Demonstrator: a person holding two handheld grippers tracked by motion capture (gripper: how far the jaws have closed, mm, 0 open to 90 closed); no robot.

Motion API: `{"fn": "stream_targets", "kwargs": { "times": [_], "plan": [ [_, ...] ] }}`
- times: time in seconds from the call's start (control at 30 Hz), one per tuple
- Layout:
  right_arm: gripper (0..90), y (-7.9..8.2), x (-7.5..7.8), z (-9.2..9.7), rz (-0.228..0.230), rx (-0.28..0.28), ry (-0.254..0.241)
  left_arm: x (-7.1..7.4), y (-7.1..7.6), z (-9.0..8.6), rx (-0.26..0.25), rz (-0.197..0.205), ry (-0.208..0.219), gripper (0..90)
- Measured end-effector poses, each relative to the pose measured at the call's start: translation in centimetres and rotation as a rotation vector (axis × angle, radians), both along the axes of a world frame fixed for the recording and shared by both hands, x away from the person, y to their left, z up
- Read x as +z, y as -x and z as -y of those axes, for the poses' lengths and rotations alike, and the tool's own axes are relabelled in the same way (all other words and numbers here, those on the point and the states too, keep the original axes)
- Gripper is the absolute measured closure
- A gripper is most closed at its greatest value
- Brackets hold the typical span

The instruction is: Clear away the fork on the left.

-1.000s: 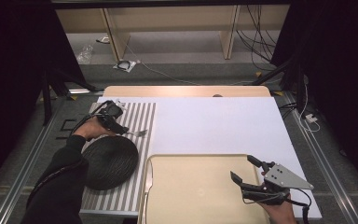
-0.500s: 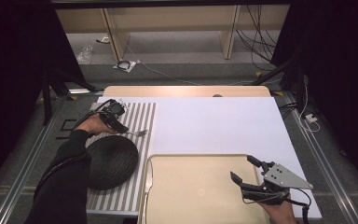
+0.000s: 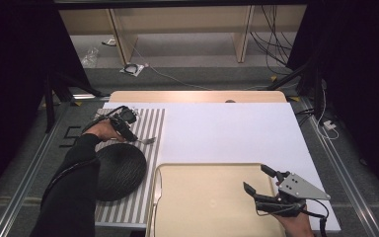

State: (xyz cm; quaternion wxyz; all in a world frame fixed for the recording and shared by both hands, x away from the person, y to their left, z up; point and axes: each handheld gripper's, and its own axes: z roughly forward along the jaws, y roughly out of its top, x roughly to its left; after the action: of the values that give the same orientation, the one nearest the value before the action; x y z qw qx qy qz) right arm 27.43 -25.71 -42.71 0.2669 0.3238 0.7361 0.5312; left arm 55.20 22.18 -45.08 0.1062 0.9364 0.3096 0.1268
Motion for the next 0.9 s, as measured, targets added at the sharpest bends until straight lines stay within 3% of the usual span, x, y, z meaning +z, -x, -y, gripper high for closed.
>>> {"fn": "stream_targets", "kwargs": {
  "times": [0.5, 0.9],
  "plan": [
    [23.1, 0.04, -0.01, -0.1, -0.003, 0.005, 0.009, -0.75, 0.1, -0.2, -0.056, -0.051, -0.053, 51.8],
    [23.1, 0.03, -0.03, -0.09, -0.007, 0.004, 0.007, -0.87, -0.1, 0.09, -0.071, -0.062, -0.057, 57.7]
  ]
}}
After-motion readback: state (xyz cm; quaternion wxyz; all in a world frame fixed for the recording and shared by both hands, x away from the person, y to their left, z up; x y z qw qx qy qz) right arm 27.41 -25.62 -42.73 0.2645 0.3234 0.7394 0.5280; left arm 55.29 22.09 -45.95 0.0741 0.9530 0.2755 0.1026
